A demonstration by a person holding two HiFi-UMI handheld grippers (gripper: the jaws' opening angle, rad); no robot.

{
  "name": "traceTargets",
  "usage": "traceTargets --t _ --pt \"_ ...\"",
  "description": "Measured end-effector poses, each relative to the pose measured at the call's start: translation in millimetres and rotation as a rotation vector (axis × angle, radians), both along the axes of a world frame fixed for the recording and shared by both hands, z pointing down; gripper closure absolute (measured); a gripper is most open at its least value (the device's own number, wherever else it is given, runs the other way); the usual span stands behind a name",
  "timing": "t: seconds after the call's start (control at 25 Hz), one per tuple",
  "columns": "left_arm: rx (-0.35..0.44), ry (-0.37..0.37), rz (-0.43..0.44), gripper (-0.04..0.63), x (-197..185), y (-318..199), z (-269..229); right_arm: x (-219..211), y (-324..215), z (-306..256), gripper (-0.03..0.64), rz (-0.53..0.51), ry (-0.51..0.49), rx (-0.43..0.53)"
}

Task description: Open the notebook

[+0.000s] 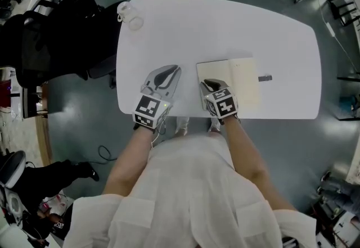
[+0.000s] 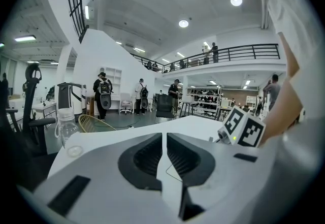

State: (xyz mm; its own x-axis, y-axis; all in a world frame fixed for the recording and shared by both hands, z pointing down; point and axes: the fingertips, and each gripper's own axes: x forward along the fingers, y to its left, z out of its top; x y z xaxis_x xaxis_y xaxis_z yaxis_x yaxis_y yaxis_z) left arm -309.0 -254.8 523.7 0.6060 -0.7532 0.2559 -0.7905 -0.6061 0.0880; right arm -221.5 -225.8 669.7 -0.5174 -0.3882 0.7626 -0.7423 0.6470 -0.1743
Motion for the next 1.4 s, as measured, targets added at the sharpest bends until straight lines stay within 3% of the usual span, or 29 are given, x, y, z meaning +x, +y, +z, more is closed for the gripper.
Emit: traceTargets --t 0.2,0.4,0.88,1.08,1.4 --pt "0.01 -0.013 -0.002 0.577 -11 1 0 2 -6 -8 0.566 0.039 -0.024 0.033" --pt "0.047 -0.005 -0.007 0.577 -17 -6 -16 19 -24 -45 0.568 0.112 -0.068 0.129" --pt "0.185 0.062 -0.03 0.577 -24 -32 -92 86 -70 -191 0.569 0.291 -0.186 0.512" --pt "0.258 0.068 -0.034 0.578 -31 -37 -128 107 -69 -251 0.606 0.322 -0.212 0.697" --pt "0.328 0.064 -0.005 0.578 -31 -41 -167 130 -62 -305 0.612 0.38 -0.239 0.846"
